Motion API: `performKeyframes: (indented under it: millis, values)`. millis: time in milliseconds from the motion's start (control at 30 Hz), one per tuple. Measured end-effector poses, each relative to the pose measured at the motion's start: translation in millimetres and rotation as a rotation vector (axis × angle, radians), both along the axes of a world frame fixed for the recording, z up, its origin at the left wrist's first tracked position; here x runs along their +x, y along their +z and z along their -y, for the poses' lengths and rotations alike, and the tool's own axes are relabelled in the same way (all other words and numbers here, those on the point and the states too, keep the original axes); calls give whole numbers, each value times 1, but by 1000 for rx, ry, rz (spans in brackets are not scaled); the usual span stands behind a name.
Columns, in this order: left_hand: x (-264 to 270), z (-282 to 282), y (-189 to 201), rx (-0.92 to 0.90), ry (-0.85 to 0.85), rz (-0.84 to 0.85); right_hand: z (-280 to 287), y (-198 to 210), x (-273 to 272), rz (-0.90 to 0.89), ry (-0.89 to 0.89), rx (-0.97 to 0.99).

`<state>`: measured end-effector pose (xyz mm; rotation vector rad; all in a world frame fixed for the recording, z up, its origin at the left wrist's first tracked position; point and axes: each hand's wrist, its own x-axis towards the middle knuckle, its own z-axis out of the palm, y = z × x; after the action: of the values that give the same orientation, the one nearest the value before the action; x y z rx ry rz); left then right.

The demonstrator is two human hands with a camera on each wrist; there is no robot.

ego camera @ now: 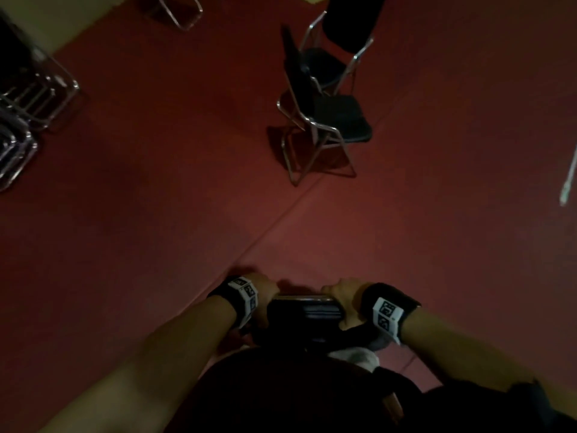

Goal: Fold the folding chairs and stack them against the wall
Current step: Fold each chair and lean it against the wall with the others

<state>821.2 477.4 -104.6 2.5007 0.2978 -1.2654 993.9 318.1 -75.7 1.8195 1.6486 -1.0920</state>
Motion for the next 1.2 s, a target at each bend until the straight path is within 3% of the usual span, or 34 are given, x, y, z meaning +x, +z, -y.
performKeyframes:
  millis: [133, 267, 367, 533, 633, 733, 900, 1000, 1067, 1100, 1133, 1200]
  values:
    - [5, -76, 7, 45, 98, 76, -74, 1, 16, 25, 11, 123]
    - [-7, -151, -28, 103, 256, 61, -145, -17, 18, -13, 30, 174]
    - [4, -207, 9, 88, 374, 55, -222, -23, 33, -7, 84, 215]
    - [-2, -282, 2, 55, 584, 11, -349, -31, 54, -32, 252, 217]
    - [0, -318, 4, 22, 729, 5, -428, -49, 69, -10, 467, 185]
    - [0, -329, 3, -32, 721, -28, -472, -78, 63, 28, 601, 77]
    - [-50, -445, -9, -2, 917, -2, -597, -14, 12, 0, 583, 56]
    - [-96, -516, -108, -107, 914, -70, -646, -9, -20, 29, 632, 109]
    - [-122, -549, -133, -64, 946, 48, -677, -19, -38, 70, 628, 103]
    - [-135, -564, -107, -13, 949, 50, -702, -23, -54, 90, 647, 106]
    - [-141, -574, -44, 22, 898, 102, -724, -27, -65, 99, 646, 101]
    - [-157, -607, -8, 49, 887, 149, -769, -19, -89, 116, 662, 95]
